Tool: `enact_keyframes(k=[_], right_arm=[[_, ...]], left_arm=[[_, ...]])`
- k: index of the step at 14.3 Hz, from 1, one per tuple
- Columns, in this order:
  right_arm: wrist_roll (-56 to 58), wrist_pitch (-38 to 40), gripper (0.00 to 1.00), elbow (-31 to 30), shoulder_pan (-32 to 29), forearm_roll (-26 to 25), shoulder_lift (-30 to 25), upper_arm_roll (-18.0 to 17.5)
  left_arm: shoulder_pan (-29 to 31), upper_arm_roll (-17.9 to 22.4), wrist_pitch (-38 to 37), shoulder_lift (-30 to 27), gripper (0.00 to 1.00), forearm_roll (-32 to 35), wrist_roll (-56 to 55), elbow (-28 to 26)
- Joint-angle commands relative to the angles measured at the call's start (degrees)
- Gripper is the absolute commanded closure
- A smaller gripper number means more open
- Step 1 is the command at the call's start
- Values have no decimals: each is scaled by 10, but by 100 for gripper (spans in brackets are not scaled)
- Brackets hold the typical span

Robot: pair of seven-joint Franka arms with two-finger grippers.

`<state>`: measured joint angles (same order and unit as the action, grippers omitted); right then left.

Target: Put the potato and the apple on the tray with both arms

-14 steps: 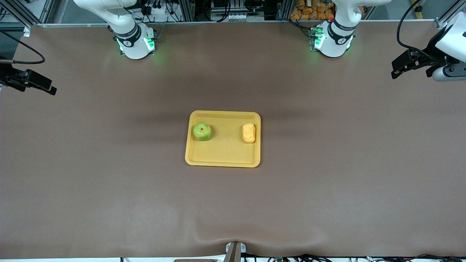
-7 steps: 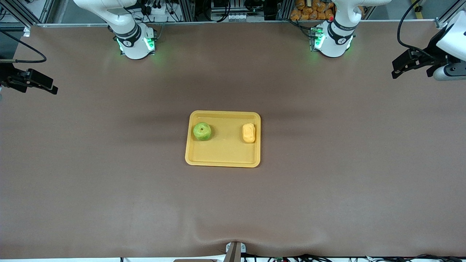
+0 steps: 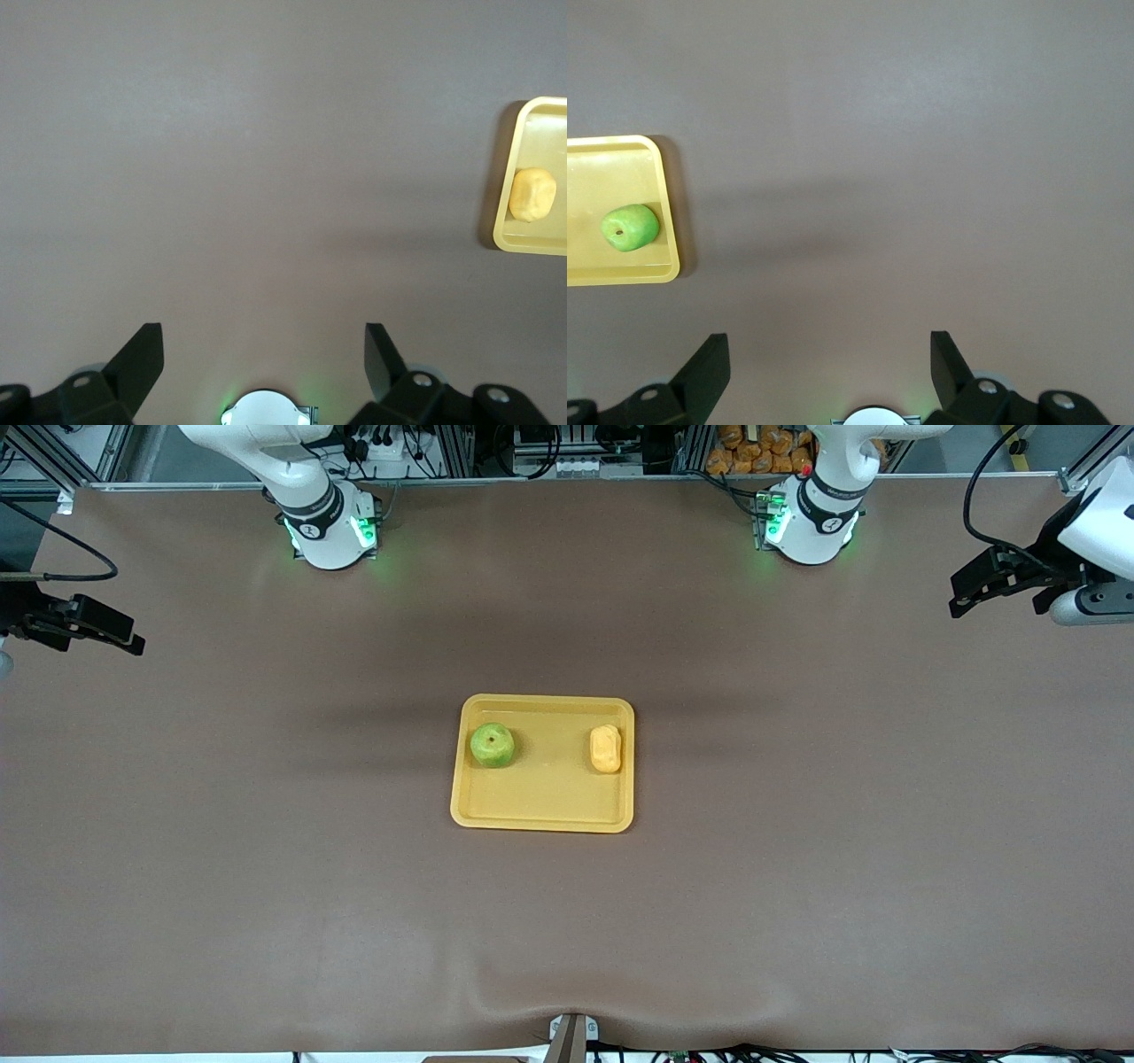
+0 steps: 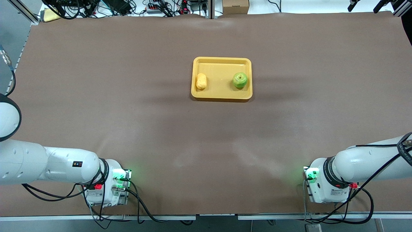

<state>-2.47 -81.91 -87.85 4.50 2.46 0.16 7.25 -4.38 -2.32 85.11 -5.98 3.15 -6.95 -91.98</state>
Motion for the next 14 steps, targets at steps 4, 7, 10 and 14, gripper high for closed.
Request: enact_keyframes(k=[4,7,10,14], right_arm=[[6,-1,0,-23,-1,9,-19,-1],[6,0,0,-30,0,9,-19,-1],[5,0,0,-30,0,9,-20,-1],[6,0,0,-30,-1,9,-20,-1]], left_arm=[[1,5,-14,5,0,-10,-9,13],[4,5,-13,5,0,-10,-9,13],[3,5,-13,6,0,-10,-8,13],[4,5,-13,6,0,-10,-8,13]])
